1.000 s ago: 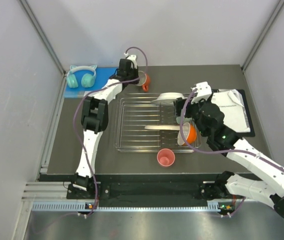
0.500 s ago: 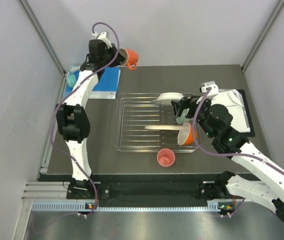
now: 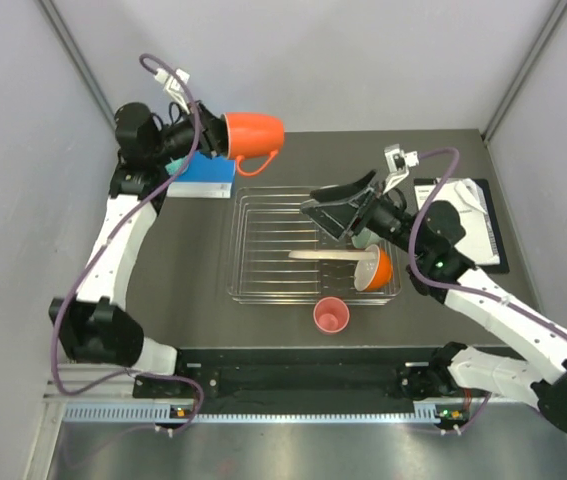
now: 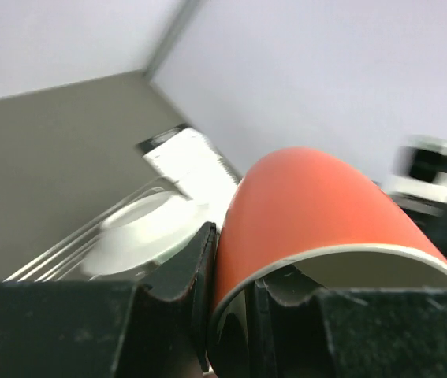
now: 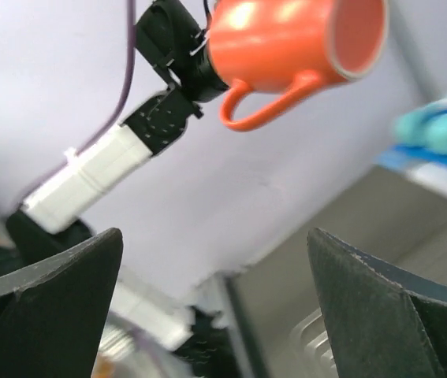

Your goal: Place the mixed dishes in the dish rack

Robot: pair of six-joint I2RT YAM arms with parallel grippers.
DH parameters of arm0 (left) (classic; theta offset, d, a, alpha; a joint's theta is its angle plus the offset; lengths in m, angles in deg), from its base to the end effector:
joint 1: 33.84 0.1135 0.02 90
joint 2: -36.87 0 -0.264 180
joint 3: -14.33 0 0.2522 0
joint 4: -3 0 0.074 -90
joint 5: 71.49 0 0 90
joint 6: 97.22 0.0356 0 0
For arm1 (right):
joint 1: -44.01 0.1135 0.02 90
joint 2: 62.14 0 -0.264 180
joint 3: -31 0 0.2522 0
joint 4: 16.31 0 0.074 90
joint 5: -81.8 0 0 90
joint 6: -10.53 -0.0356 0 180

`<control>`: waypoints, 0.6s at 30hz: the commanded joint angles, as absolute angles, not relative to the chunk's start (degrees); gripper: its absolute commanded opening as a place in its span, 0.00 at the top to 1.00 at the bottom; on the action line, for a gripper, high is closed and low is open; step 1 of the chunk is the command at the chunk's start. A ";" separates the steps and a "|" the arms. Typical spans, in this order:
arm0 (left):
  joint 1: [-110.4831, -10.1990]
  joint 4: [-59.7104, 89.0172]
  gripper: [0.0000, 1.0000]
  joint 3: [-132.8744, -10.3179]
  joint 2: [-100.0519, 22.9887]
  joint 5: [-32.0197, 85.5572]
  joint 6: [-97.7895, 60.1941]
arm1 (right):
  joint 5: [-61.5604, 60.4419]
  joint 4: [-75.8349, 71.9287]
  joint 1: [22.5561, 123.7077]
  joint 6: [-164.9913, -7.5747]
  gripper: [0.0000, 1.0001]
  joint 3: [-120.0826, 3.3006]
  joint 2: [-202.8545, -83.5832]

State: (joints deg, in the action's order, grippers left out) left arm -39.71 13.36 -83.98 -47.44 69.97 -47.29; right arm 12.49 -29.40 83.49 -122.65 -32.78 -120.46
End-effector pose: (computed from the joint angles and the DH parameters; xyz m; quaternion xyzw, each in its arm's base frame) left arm 0.3299 -0.0619 0.4433 0.1213 0.6823 -0.5299 0.4889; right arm 0.1727 0.1586 0.3963 -0.1272 0.5788 0.6061 0.5305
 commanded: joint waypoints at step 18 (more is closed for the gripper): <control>-43.42 -0.21 1.00 -67.46 -26.41 63.51 -54.33 | 16.84 -56.96 94.63 -137.65 0.04 -36.98 -134.73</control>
State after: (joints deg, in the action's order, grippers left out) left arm -43.03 4.57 -67.33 -28.97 67.39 -53.35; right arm 17.60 -54.16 93.08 -140.42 -32.86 -131.65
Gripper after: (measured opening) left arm 0.231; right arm 0.976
